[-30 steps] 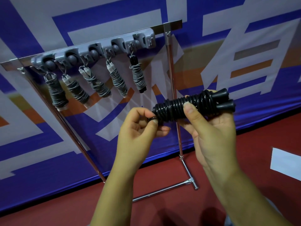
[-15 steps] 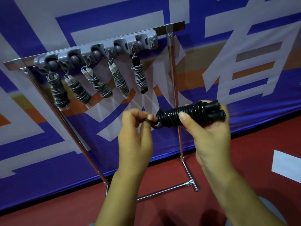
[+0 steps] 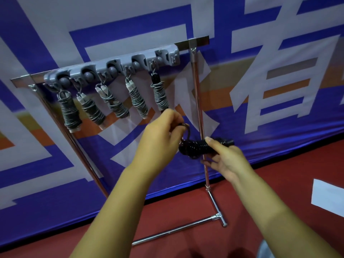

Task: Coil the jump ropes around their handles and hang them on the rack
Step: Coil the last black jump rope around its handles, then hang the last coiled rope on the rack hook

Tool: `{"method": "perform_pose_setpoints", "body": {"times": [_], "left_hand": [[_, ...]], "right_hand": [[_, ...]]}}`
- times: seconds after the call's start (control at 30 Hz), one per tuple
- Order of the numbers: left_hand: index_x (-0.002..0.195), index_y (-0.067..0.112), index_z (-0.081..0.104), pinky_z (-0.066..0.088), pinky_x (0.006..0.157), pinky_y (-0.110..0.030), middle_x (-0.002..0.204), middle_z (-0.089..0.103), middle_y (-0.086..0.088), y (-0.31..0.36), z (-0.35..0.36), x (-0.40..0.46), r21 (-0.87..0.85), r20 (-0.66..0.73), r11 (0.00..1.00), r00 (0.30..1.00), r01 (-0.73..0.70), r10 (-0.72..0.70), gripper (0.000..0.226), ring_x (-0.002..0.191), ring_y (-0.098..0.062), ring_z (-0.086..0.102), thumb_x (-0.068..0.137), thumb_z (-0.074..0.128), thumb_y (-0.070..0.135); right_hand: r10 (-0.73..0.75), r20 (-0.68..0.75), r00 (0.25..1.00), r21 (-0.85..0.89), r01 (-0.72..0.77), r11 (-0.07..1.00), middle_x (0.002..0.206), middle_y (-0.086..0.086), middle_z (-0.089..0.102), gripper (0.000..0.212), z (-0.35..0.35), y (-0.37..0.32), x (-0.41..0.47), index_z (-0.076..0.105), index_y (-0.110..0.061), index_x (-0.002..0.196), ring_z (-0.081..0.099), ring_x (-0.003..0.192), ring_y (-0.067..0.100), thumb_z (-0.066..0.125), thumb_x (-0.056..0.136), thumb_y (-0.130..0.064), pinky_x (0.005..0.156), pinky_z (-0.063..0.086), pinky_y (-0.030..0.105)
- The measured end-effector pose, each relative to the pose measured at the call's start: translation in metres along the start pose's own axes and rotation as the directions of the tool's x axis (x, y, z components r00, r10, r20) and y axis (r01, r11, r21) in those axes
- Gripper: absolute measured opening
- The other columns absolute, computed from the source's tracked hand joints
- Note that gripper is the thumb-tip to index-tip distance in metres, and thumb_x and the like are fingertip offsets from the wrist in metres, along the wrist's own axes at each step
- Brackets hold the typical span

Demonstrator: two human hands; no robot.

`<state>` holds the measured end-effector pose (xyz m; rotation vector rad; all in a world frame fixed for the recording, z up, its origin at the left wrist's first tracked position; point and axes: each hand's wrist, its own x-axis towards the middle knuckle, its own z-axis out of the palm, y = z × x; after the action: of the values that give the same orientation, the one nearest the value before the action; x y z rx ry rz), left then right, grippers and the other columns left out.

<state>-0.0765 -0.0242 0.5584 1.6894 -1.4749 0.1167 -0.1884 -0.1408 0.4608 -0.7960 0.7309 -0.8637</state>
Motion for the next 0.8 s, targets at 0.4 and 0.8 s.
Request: {"method": "perform_pose_setpoints", "body": {"times": [0.4,0.8], "left_hand": [[0.077,0.004,0.059,0.05,0.044,-0.021,0.063,0.063,-0.01,0.005,-0.015,0.09,-0.202,0.17,0.912,0.929,0.358,-0.327,0.009,0.046,-0.011,0.059,0.081,0.066,0.0],[0.08,0.005,0.057,0.058,0.063,-0.025,0.072,0.064,-0.012,-0.035,-0.036,0.182,-0.439,0.175,0.789,0.902,0.43,-0.394,0.011,0.061,-0.016,0.064,0.088,0.064,0.003]], "right_hand": [[-0.219,0.399,0.891,-0.481,0.406,0.777,0.098,0.003,0.073,0.029,0.071,-0.051,0.003,0.069,-0.017,0.097,0.067,0.097,0.015,0.053,0.094,-0.041,0.088,0.05,0.029],[-0.348,0.37,0.861,-0.469,0.497,0.73,0.067,0.005,0.068,0.027,0.125,-0.133,0.075,0.062,-0.012,0.077,0.061,0.071,0.024,0.049,0.098,-0.022,0.059,0.049,0.031]]}}
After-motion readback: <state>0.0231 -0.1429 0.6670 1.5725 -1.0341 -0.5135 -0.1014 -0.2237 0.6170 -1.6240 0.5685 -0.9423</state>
